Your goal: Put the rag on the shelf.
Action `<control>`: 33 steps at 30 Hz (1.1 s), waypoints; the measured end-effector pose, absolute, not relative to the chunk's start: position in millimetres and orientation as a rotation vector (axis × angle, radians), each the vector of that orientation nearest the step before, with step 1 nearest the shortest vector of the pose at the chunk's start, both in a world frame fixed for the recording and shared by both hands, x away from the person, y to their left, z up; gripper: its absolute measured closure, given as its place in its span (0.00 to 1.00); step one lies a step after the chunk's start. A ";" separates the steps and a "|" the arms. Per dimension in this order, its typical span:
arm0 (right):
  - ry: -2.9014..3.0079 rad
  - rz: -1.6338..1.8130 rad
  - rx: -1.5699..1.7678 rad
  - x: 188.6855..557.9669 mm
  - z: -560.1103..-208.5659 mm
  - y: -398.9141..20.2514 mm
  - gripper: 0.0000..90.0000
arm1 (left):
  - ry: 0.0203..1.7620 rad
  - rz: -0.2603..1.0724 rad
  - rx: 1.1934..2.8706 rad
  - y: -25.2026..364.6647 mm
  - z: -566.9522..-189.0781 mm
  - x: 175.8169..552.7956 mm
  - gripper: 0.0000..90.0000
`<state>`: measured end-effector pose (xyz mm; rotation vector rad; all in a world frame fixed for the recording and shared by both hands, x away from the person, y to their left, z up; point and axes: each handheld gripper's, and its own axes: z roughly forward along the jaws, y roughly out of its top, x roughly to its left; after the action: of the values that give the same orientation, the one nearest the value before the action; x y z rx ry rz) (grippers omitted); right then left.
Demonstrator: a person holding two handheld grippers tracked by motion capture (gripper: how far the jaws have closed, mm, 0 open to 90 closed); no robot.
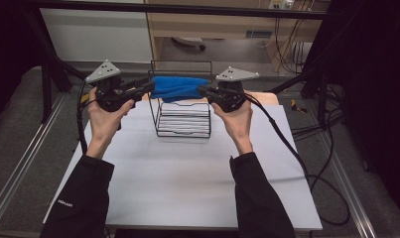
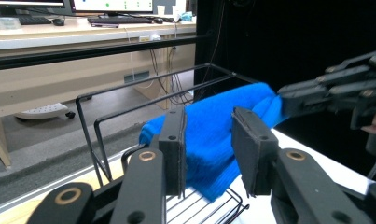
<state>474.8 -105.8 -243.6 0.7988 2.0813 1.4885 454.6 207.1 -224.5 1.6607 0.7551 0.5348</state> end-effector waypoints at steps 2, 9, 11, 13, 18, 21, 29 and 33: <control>2.083 1.483 0.798 475.1 -244.8 -105.0 0.95 | 0.768 0.535 1.685 203.8 -225.1 457.4 0.77; 2.092 1.476 0.783 474.1 -244.6 -105.5 0.94 | 0.808 0.467 1.801 193.0 -240.1 468.9 0.93; 2.099 1.469 0.779 474.1 -245.0 -105.6 0.93 | 0.813 0.455 1.826 191.2 -244.4 470.6 0.96; 2.102 1.466 0.778 474.5 -245.8 -105.5 0.92 | 0.821 0.452 1.843 190.4 -248.0 472.3 0.98; 2.109 1.475 0.783 474.7 -246.2 -106.0 0.87 | 0.829 0.462 1.861 190.6 -253.9 475.6 1.00; 2.092 1.513 0.782 473.6 -244.1 -106.9 0.79 | 0.835 0.466 1.864 191.0 -257.2 477.8 1.00; 2.117 1.572 0.793 476.6 -249.3 -101.7 0.76 | 0.836 0.495 1.887 188.9 -265.0 481.3 1.00; 2.162 1.556 0.841 479.0 -256.7 -101.6 0.93 | 0.840 0.498 1.874 188.6 -268.3 482.9 1.00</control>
<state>479.0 -101.6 -256.7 0.8411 2.1615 1.5561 482.9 188.6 -268.3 1.8744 0.8399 0.4979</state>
